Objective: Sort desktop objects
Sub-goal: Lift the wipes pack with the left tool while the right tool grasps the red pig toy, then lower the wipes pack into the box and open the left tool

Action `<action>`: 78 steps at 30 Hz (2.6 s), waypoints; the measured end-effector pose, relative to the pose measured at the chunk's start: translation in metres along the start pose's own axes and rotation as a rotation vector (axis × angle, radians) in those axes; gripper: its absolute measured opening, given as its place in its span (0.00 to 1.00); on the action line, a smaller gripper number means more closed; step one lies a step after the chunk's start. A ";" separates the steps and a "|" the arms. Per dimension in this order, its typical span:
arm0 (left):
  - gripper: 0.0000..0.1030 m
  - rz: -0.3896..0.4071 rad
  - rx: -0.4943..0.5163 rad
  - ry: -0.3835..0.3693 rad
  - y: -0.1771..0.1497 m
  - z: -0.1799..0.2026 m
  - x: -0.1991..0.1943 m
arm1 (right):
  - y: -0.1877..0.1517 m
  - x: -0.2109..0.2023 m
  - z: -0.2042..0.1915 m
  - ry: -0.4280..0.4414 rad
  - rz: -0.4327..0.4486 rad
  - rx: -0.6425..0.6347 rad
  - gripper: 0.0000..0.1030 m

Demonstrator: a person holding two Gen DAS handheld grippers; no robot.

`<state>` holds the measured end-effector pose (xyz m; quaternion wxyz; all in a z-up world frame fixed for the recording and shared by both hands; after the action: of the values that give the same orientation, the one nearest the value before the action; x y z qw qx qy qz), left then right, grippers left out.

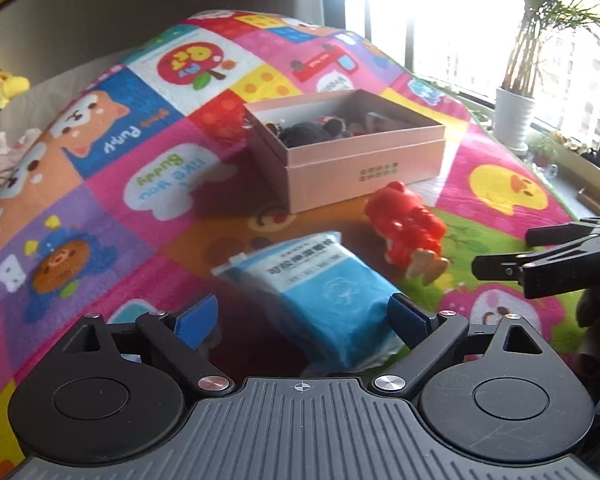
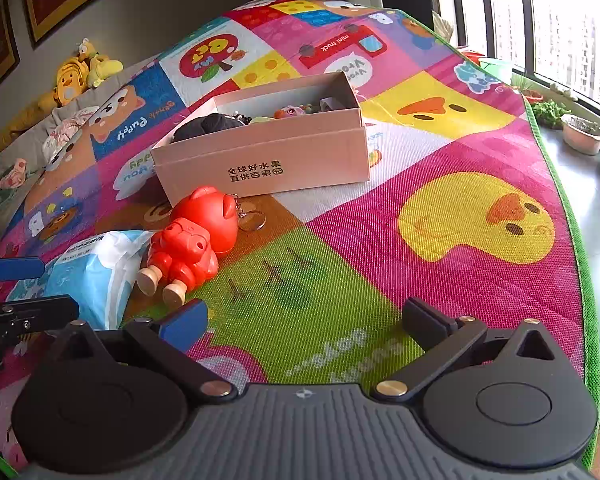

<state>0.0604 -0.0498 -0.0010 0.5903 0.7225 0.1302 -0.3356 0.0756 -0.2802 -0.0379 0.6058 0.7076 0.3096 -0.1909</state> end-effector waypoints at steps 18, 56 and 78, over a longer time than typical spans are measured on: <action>0.96 -0.006 -0.176 0.179 -0.011 -0.078 -0.007 | 0.048 0.016 -0.067 0.084 -0.015 -0.176 0.87; 0.67 -0.065 -0.024 -0.029 -0.012 -0.007 0.019 | 0.057 0.071 -0.050 -0.008 -0.053 -0.103 1.00; 0.55 0.109 0.131 -0.122 0.083 0.029 0.003 | 0.100 -0.108 0.020 0.081 0.207 -0.034 0.97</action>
<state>0.1014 -0.1000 0.0589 0.5660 0.7438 0.0323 -0.3540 0.0647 -0.3291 0.1017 0.6212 0.7325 0.2622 -0.0935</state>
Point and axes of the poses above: each gripper's, at about its wrist camera, not at the fingertips, and x roughly the way its jaws point, z to its right, y to its top, the point moved 6 cm from there along x, roughly the way its jaws point, and after that the axes turned 1 degree about x, right-handed, at the moved point
